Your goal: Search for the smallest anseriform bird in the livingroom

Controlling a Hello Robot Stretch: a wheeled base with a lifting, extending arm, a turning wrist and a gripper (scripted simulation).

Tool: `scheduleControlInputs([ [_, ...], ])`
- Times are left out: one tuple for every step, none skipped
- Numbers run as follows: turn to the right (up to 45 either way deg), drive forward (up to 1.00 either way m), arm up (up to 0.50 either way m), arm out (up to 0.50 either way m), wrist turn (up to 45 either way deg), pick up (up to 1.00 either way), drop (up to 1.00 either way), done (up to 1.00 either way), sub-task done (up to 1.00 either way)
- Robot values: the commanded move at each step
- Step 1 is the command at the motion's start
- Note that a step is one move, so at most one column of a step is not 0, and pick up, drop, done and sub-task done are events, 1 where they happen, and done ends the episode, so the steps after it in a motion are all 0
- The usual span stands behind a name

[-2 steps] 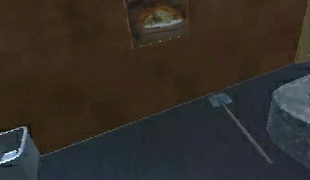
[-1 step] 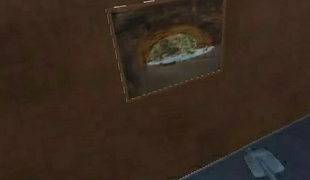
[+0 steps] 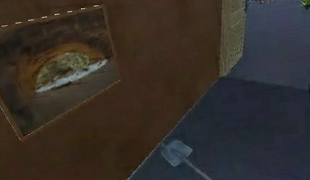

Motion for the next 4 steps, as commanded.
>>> scheduleControlInputs([
  [0.0, 0.05, 0.00, 0.00, 0.0, 0.00, 0.00, 0.00, 0.00],
  [30.0, 0.00, 0.00, 0.00, 0.0, 0.00, 0.00, 0.00, 0.00],
  [0.0, 1.00, 0.00, 0.00, 0.0, 0.00, 0.00, 0.00, 0.00],
  [0.0, 0.60, 0.00, 0.00, 0.0, 0.00, 0.00, 0.00, 0.00],
])
